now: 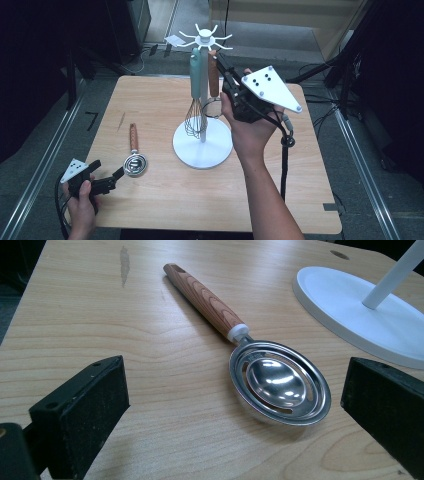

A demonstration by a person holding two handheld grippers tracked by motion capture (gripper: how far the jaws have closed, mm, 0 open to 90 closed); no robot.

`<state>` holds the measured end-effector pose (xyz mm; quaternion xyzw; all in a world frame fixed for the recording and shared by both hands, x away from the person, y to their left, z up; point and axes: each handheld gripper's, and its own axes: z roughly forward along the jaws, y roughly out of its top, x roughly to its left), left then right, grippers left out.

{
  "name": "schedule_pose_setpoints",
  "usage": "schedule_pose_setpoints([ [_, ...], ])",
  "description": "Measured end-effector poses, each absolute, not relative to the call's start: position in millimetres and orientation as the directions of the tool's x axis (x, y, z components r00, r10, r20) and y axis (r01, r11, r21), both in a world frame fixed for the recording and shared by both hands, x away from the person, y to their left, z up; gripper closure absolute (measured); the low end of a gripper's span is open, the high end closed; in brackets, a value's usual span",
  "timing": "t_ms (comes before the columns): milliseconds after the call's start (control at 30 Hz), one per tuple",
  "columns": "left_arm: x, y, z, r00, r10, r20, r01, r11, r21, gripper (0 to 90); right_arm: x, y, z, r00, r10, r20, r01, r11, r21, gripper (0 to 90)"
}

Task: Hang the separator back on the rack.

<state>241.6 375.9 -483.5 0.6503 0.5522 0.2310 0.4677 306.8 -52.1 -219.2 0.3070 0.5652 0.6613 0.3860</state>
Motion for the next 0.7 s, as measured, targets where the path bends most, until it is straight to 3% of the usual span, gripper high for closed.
schedule_pose_setpoints([
  [433, 241.7, 375.5, -483.6, 0.284, 0.934, -0.215, 0.502, 0.047, 0.864, 0.0, 300.0, -41.7, -219.0, -0.536, 0.842, -0.055, -0.170, -0.044, 0.985, 90.0],
  [700, 241.9, 375.3, -483.6, 0.283, 0.934, -0.217, 0.502, 0.048, 0.863, 0.0, 301.5, -51.9, -228.4, -0.494, 0.868, -0.045, -0.142, -0.029, 0.990, 90.0],
])
